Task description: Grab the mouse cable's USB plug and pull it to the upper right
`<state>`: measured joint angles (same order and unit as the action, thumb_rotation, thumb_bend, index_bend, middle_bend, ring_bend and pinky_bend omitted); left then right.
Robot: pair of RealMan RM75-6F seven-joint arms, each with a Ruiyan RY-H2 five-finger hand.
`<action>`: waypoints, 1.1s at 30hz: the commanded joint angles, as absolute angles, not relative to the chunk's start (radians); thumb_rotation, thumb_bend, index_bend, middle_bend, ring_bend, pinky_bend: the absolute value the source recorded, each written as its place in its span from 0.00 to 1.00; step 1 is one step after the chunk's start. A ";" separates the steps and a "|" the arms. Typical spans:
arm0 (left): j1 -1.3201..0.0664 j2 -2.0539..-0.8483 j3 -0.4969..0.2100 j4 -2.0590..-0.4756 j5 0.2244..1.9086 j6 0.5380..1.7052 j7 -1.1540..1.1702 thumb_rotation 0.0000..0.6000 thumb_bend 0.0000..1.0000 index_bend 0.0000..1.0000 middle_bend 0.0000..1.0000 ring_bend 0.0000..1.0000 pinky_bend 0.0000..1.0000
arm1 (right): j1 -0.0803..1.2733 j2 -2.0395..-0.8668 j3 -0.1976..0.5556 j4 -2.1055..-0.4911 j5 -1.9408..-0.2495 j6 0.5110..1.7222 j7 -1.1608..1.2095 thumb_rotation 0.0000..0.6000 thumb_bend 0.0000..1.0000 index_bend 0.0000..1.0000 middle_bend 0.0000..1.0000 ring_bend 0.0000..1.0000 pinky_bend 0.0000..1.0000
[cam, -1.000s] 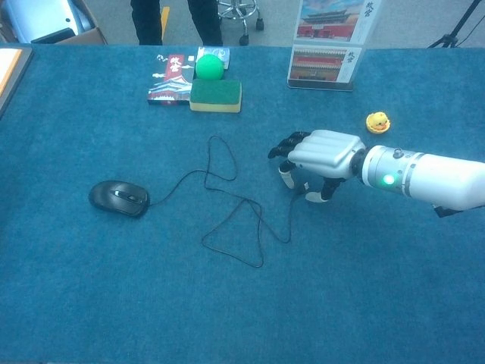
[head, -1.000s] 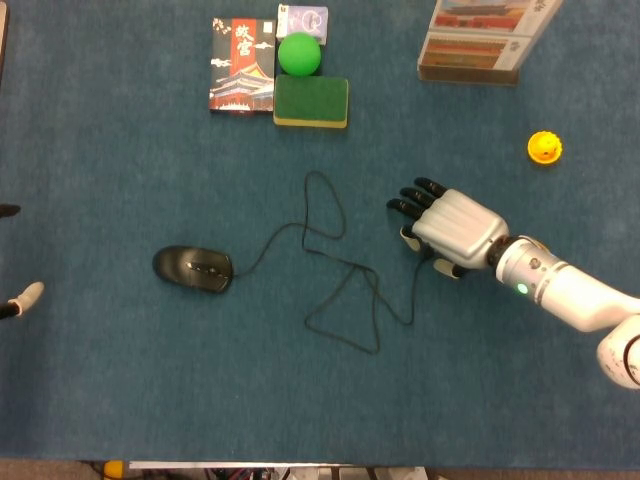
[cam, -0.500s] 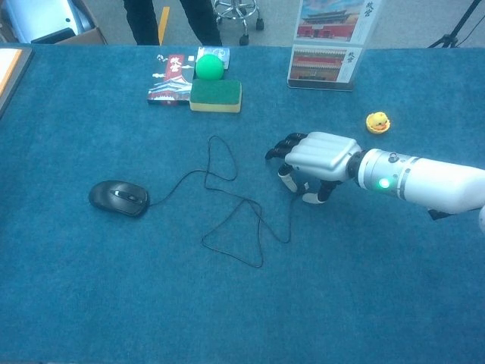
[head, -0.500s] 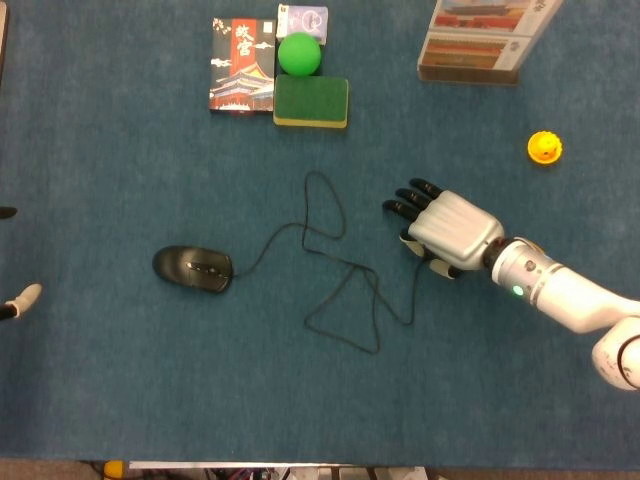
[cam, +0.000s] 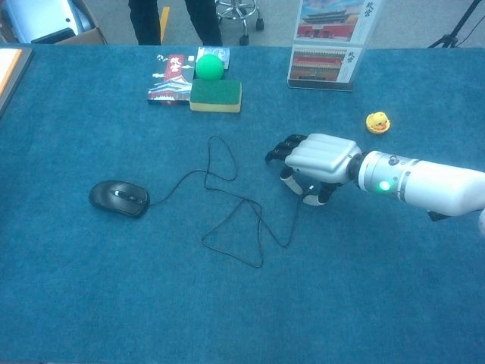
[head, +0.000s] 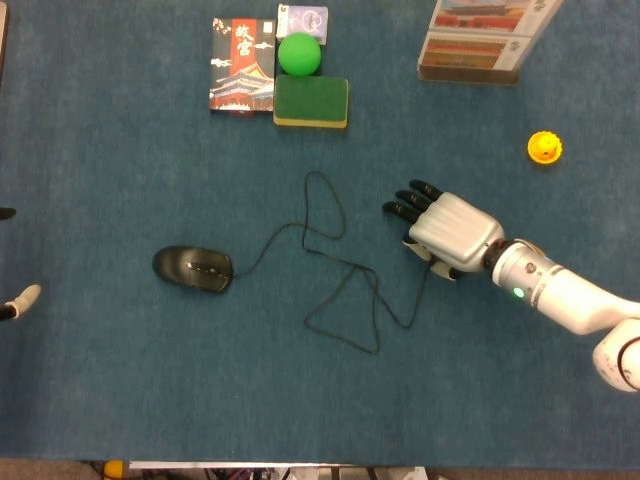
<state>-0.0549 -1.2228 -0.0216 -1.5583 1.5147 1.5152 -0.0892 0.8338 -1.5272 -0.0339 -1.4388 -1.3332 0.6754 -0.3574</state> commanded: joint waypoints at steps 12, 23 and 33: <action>-0.054 -1.224 -0.023 -1.556 1.514 1.515 -0.092 1.00 0.02 0.25 0.00 0.00 0.00 | 0.817 -1.521 -0.032 -1.446 -1.345 0.718 -0.358 1.00 0.29 0.70 0.10 0.00 0.01; -0.061 -1.215 -0.035 -1.568 1.511 1.514 -0.086 1.00 0.02 0.25 0.00 0.00 0.00 | 0.773 -1.434 0.016 -1.527 -1.348 0.856 -0.378 1.00 0.30 0.71 0.09 0.00 0.01; -0.077 -1.205 -0.050 -1.592 1.508 1.506 -0.069 1.00 0.02 0.25 0.00 0.00 0.00 | 0.729 -1.321 0.089 -1.641 -1.358 1.011 -0.407 1.00 0.30 0.71 0.09 0.00 0.01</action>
<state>-0.0761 -1.2057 -0.0493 -1.5908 1.5086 1.5065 -0.0698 0.7416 -1.3415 0.0757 -1.6189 -1.3539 0.9891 -0.3995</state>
